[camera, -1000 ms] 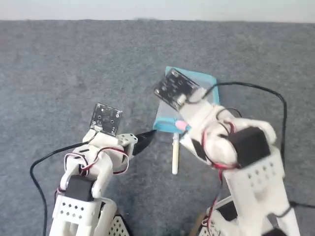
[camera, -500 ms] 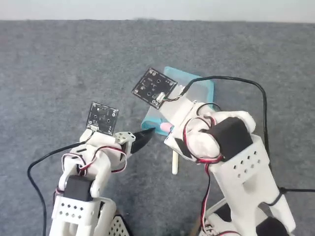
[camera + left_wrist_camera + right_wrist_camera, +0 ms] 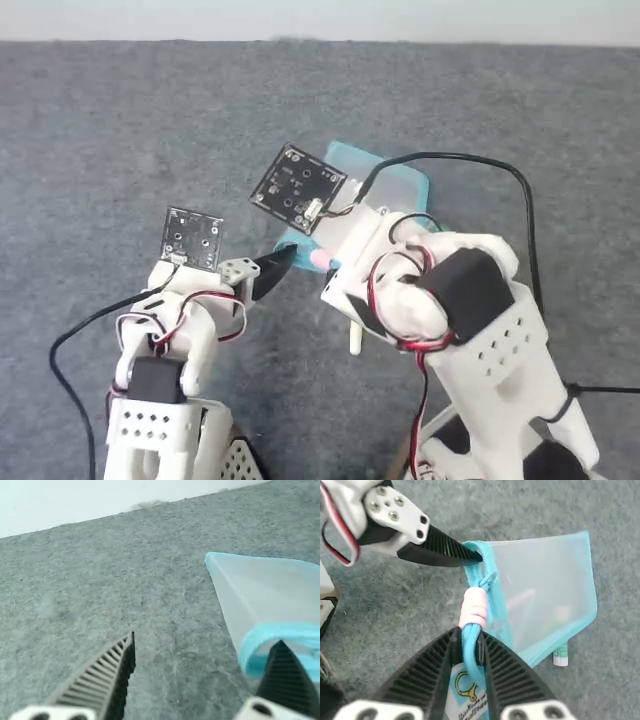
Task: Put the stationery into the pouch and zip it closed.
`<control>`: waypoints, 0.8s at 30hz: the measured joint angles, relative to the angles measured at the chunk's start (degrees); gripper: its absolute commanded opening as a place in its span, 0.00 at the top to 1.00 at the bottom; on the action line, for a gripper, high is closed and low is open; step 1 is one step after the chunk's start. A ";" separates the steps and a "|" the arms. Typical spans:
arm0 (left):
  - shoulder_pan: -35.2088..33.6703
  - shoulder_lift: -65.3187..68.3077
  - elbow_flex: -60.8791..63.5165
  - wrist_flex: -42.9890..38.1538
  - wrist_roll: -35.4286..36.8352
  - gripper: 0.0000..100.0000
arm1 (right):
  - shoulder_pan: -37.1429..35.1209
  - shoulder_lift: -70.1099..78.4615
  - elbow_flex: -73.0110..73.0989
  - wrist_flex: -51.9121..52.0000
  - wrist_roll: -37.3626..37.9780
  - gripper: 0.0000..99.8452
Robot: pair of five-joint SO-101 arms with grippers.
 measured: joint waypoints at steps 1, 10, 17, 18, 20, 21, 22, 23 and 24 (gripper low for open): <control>0.00 0.00 0.00 0.00 0.00 0.61 | -0.35 0.00 -0.18 0.00 0.00 0.99; 0.44 0.00 1.58 -2.55 -0.18 0.65 | -6.15 -0.35 -0.18 0.00 -1.23 0.99; 0.44 0.00 1.58 -3.08 -0.44 0.65 | -9.49 -5.54 2.55 0.00 -1.41 0.99; 0.26 0.00 1.67 -3.08 -0.44 0.65 | -9.49 -5.80 3.52 0.00 -1.41 0.99; 0.44 0.00 1.67 -3.08 -0.44 0.65 | -9.67 -5.98 4.48 0.00 -1.32 0.99; 0.44 0.00 1.67 -3.08 -0.44 0.65 | -9.67 -6.15 4.57 0.00 -1.32 0.99; 0.44 0.00 1.67 -3.08 -0.44 0.65 | -9.76 -6.15 4.57 0.00 -1.23 0.99; 0.44 0.00 1.67 -3.08 -0.44 0.65 | -9.76 -6.15 4.57 0.00 -1.14 0.99; 0.44 0.00 1.67 -3.08 -0.44 0.65 | -9.85 -6.15 4.57 0.00 -1.14 0.99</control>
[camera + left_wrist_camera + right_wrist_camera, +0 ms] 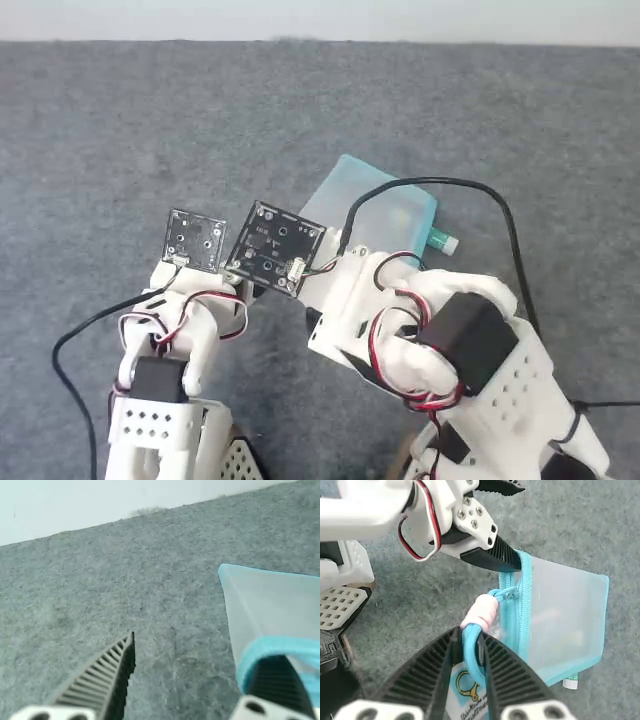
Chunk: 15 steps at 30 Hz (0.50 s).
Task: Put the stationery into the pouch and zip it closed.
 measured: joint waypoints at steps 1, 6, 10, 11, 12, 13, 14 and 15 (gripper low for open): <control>0.00 0.00 0.00 0.00 0.00 0.65 | 0.00 0.00 0.00 0.00 0.00 0.99; 0.79 0.00 0.00 0.00 0.00 0.76 | 0.00 0.00 0.09 0.00 0.00 0.99; 3.52 0.00 0.00 0.00 0.00 0.91 | 0.00 0.00 0.18 0.00 0.00 0.99; 3.87 0.00 0.00 0.00 0.00 0.96 | 0.00 0.00 0.18 0.00 0.00 0.99; 4.04 0.00 0.00 0.00 0.00 1.00 | 0.00 0.00 0.26 0.00 0.00 0.99; 4.13 -0.09 0.00 0.00 0.00 0.99 | 0.00 0.00 0.26 0.00 0.00 0.99; 4.13 -0.53 0.00 0.00 0.09 0.99 | 0.00 0.00 0.26 0.00 0.00 0.99; 4.13 -0.53 0.00 0.00 0.00 0.99 | 0.00 0.00 0.44 0.00 0.00 0.99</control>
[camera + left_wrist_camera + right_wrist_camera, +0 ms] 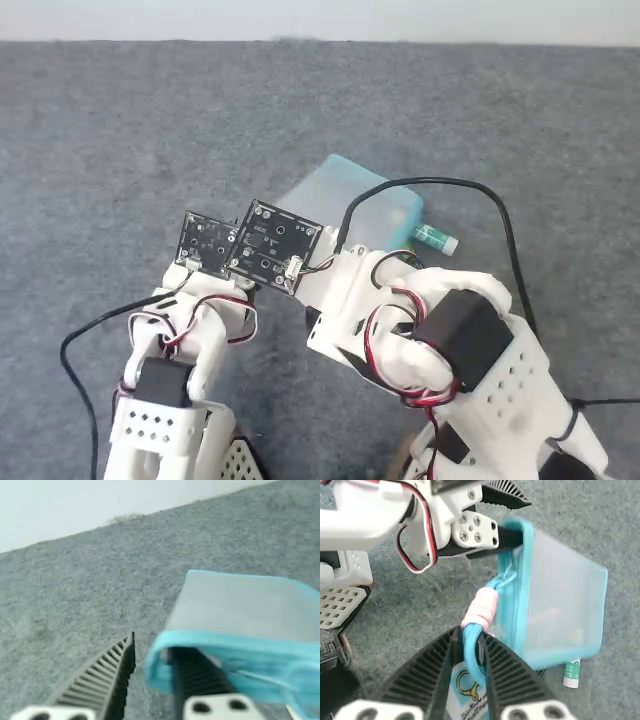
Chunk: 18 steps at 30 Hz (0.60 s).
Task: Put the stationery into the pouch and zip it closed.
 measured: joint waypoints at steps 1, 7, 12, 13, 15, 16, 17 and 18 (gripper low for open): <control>0.00 -0.09 0.00 0.00 0.00 0.99 | 0.00 0.00 0.70 0.00 0.00 0.99; -4.92 0.53 0.00 0.00 3.52 0.99 | 0.70 0.00 7.82 0.00 -0.09 0.99; -8.53 0.53 0.00 0.26 7.21 0.99 | 10.37 0.00 10.81 -0.97 -0.09 0.99; -8.79 0.53 0.00 0.26 7.56 0.99 | 12.84 0.00 11.25 -1.14 -0.09 0.99; -8.97 0.53 0.00 0.26 8.00 0.99 | 17.93 0.00 12.13 -1.67 0.00 0.99; -9.05 0.53 0.00 0.26 8.00 0.99 | 20.22 0.00 12.48 -2.02 0.00 0.99; -9.14 0.53 0.00 0.26 8.00 0.99 | 22.33 0.00 12.75 -2.46 0.09 0.99; -9.14 0.53 0.00 0.26 8.00 0.99 | 24.35 0.00 12.75 -2.73 0.00 0.99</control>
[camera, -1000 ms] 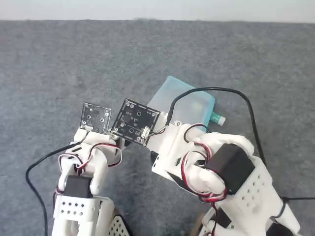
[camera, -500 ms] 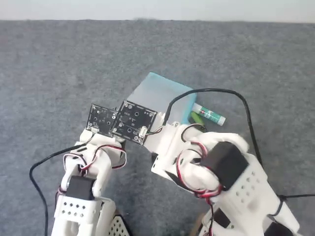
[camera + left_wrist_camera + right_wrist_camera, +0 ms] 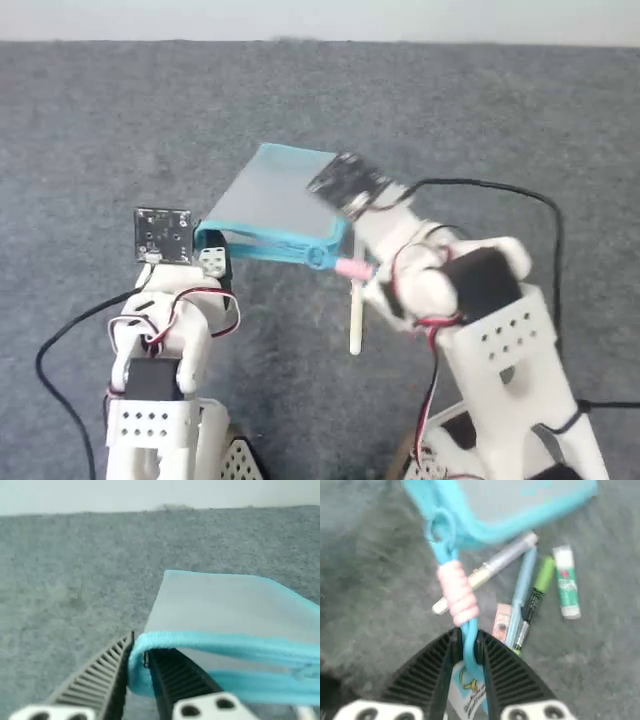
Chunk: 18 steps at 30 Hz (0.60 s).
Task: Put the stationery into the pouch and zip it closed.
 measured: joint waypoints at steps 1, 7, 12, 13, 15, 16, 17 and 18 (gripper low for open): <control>0.00 0.00 0.00 0.00 0.00 0.99 | 1.58 0.00 0.00 -0.35 0.09 0.99; -0.09 0.00 0.00 0.00 0.00 0.99 | 2.11 0.00 0.00 -0.44 0.09 0.99; -0.18 0.00 0.00 0.00 0.00 0.99 | 1.49 0.00 0.00 0.00 0.18 0.99; -0.18 0.00 0.00 0.00 0.00 0.99 | 1.93 0.00 0.00 -0.09 0.18 0.99; -0.18 0.00 0.00 0.00 0.00 0.99 | 2.90 0.00 0.00 -0.35 0.18 0.99; -0.18 0.00 0.00 0.00 0.00 0.99 | 3.34 0.00 0.00 -0.35 0.09 0.99; -0.18 0.00 0.00 0.00 0.00 0.99 | 3.78 0.00 0.00 -0.35 0.18 0.99; -0.18 0.00 0.00 0.00 0.00 0.99 | 4.22 0.00 0.00 -0.18 0.18 0.99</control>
